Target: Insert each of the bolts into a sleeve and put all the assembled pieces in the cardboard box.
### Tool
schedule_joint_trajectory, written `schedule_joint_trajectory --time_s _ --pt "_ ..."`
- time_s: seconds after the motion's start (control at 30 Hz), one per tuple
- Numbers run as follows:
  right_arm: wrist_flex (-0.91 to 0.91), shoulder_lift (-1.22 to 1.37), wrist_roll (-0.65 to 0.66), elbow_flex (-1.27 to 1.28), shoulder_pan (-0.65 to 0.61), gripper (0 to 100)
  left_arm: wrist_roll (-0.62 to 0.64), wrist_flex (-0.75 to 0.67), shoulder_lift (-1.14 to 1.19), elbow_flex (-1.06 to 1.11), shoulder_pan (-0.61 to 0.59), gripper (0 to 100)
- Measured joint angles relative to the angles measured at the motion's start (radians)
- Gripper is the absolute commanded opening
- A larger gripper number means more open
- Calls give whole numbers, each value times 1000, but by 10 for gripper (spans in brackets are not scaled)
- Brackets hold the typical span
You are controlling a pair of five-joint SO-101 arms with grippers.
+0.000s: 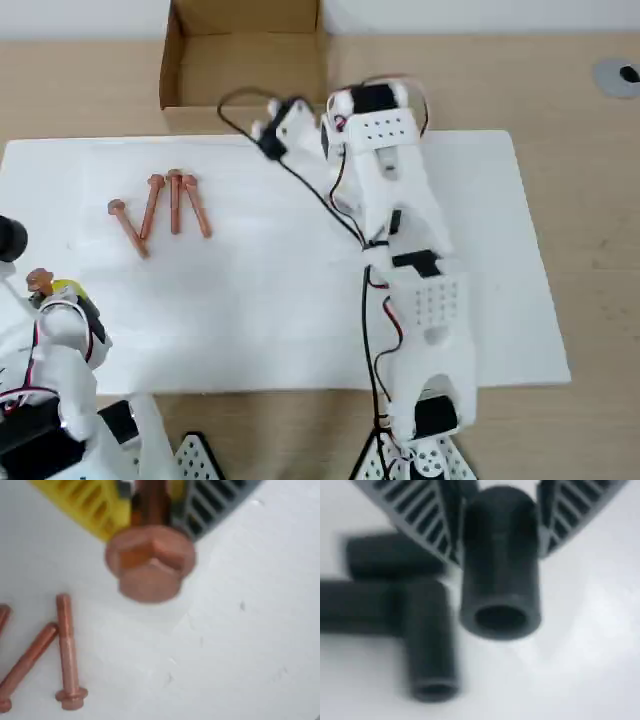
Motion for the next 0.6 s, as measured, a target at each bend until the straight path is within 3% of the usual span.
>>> schedule_joint_trajectory --time_s 0.33,0.6 --pt "2 -425 -189 20 -55 10 0 -5 5 -23 0 7" --pt "-8 -862 -408 37 -130 10 0 -98 -2 -80 2 7"
